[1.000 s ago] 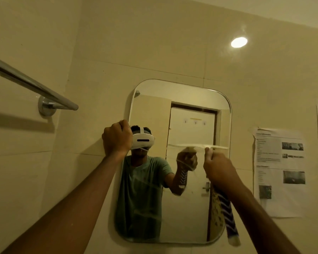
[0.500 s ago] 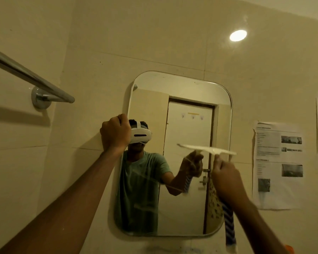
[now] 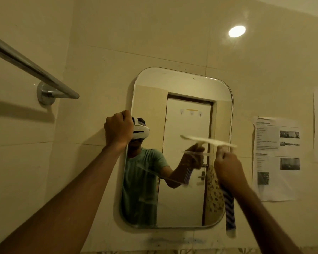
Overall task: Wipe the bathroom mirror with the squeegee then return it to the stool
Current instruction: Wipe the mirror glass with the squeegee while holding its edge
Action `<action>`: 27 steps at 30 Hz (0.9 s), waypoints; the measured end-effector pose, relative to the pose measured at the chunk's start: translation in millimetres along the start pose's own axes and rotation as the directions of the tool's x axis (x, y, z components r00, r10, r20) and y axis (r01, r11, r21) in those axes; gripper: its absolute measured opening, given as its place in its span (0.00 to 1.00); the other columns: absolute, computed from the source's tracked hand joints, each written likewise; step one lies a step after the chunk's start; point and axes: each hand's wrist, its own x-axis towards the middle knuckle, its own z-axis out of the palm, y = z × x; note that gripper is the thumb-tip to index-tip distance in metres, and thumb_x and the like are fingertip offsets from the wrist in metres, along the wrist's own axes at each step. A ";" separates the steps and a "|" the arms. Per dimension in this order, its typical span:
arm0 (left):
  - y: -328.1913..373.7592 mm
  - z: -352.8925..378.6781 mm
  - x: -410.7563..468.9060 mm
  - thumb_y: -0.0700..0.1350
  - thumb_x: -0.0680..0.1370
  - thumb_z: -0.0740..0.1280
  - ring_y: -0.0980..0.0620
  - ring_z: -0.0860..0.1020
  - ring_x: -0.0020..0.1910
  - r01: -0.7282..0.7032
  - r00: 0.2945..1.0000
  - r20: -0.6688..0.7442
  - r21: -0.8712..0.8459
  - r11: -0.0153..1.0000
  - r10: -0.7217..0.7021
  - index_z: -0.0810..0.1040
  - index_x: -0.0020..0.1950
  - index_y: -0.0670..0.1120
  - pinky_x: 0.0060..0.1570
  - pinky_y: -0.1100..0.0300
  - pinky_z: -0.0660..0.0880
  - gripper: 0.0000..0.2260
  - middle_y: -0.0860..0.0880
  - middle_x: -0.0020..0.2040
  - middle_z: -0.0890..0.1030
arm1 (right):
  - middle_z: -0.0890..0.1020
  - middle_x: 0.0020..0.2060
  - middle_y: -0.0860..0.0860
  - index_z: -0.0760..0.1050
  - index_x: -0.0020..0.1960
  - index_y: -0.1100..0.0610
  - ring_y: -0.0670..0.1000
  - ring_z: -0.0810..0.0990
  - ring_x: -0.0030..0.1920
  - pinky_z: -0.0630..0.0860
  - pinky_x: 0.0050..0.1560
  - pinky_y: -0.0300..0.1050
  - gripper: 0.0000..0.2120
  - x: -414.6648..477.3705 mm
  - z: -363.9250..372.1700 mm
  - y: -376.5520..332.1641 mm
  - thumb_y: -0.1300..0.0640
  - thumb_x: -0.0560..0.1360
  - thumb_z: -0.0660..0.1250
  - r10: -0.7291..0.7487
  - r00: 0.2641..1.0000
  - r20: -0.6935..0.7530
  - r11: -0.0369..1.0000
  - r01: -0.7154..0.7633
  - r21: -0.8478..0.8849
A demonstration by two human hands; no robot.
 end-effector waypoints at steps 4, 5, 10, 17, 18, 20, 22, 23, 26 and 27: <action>-0.3 -1.8 -1.4 0.44 0.81 0.54 0.48 0.71 0.35 -0.027 1.000 0.012 -0.008 1.000 0.027 0.79 0.41 0.34 0.32 0.61 0.62 0.20 0.36 0.40 0.81 | 0.75 0.30 0.57 0.75 0.39 0.62 0.52 0.71 0.28 0.69 0.28 0.43 0.23 -54.7 18.2 21.3 0.50 0.83 0.50 0.070 0.996 0.056 0.997 -0.068 -0.028; -0.9 -2.3 -1.2 0.43 0.81 0.54 0.48 0.71 0.34 -0.031 0.999 0.018 -0.015 0.999 0.032 0.79 0.40 0.34 0.29 0.62 0.60 0.20 0.35 0.40 0.81 | 0.75 0.29 0.57 0.75 0.39 0.62 0.52 0.71 0.28 0.69 0.28 0.42 0.24 -55.8 14.2 13.0 0.50 0.83 0.50 0.074 0.994 0.077 0.997 -0.072 -0.033; -4.1 -8.5 3.3 0.43 0.81 0.53 0.41 0.74 0.38 -0.020 0.997 0.070 -0.077 0.997 0.025 0.73 0.33 0.36 0.37 0.59 0.64 0.20 0.34 0.38 0.79 | 0.72 0.26 0.51 0.72 0.37 0.57 0.46 0.68 0.22 0.66 0.20 0.35 0.22 -1.1 -0.7 -65.8 0.50 0.84 0.50 -0.091 0.996 0.020 0.993 0.092 -0.068; -7.0 -16.9 6.6 0.44 0.80 0.51 0.37 0.76 0.48 0.044 0.984 0.176 -0.156 0.987 -0.016 0.71 0.34 0.40 0.49 0.46 0.75 0.18 0.37 0.42 0.79 | 0.74 0.27 0.51 0.70 0.38 0.56 0.47 0.70 0.24 0.69 0.23 0.39 0.21 -30.8 37.0 -69.9 0.48 0.83 0.49 0.002 0.998 0.066 1.000 0.000 -0.027; -5.9 -17.9 5.9 0.43 0.81 0.51 0.37 0.76 0.48 0.038 0.983 0.183 -0.152 0.988 -0.009 0.72 0.36 0.39 0.50 0.48 0.74 0.17 0.36 0.44 0.80 | 0.74 0.26 0.50 0.71 0.37 0.56 0.47 0.70 0.23 0.69 0.24 0.40 0.22 -50.0 45.5 -57.2 0.49 0.83 0.48 0.014 0.997 0.073 0.999 -0.012 -0.039; -3.4 -20.5 4.5 0.41 0.81 0.50 0.40 0.74 0.45 0.028 0.980 0.201 -0.143 0.989 0.002 0.71 0.38 0.39 0.48 0.52 0.71 0.16 0.35 0.46 0.80 | 0.74 0.25 0.50 0.71 0.35 0.55 0.46 0.71 0.23 0.70 0.25 0.40 0.24 -78.9 57.3 -41.3 0.48 0.83 0.48 0.045 0.996 0.080 0.996 -0.038 -0.085; -2.4 -23.4 2.9 0.43 0.81 0.50 0.43 0.73 0.43 0.042 0.974 0.228 -0.144 0.989 -0.008 0.71 0.37 0.41 0.48 0.54 0.72 0.17 0.37 0.45 0.80 | 0.75 0.26 0.50 0.71 0.35 0.55 0.46 0.73 0.23 0.70 0.24 0.40 0.24 -84.1 58.5 -43.1 0.48 0.83 0.47 0.068 0.994 0.091 0.991 -0.057 -0.117; -3.8 -24.3 3.6 0.45 0.81 0.50 0.44 0.73 0.44 0.061 0.971 0.238 -0.164 0.985 -0.020 0.71 0.36 0.42 0.49 0.51 0.75 0.18 0.39 0.43 0.79 | 0.75 0.26 0.51 0.71 0.35 0.55 0.47 0.73 0.23 0.72 0.24 0.41 0.24 -78.8 56.2 -50.6 0.48 0.83 0.48 0.063 0.994 0.091 0.992 -0.052 -0.112; -8.3 -25.6 7.6 0.50 0.79 0.51 0.41 0.77 0.47 0.156 0.948 0.307 -0.233 0.960 -0.079 0.74 0.39 0.43 0.50 0.42 0.78 0.18 0.41 0.44 0.79 | 0.76 0.27 0.52 0.71 0.36 0.56 0.48 0.74 0.24 0.75 0.25 0.43 0.23 -42.5 46.7 -85.9 0.48 0.83 0.49 -0.023 0.999 0.043 0.997 0.026 -0.078; -10.2 -25.8 9.4 0.51 0.78 0.51 0.40 0.79 0.47 0.193 0.937 0.335 -0.244 0.951 -0.104 0.76 0.42 0.44 0.48 0.43 0.79 0.18 0.40 0.47 0.80 | 0.75 0.28 0.51 0.71 0.37 0.56 0.47 0.73 0.24 0.73 0.23 0.41 0.22 -28.4 44.2 -100.0 0.48 0.83 0.49 -0.044 0.998 0.034 0.998 0.045 -0.054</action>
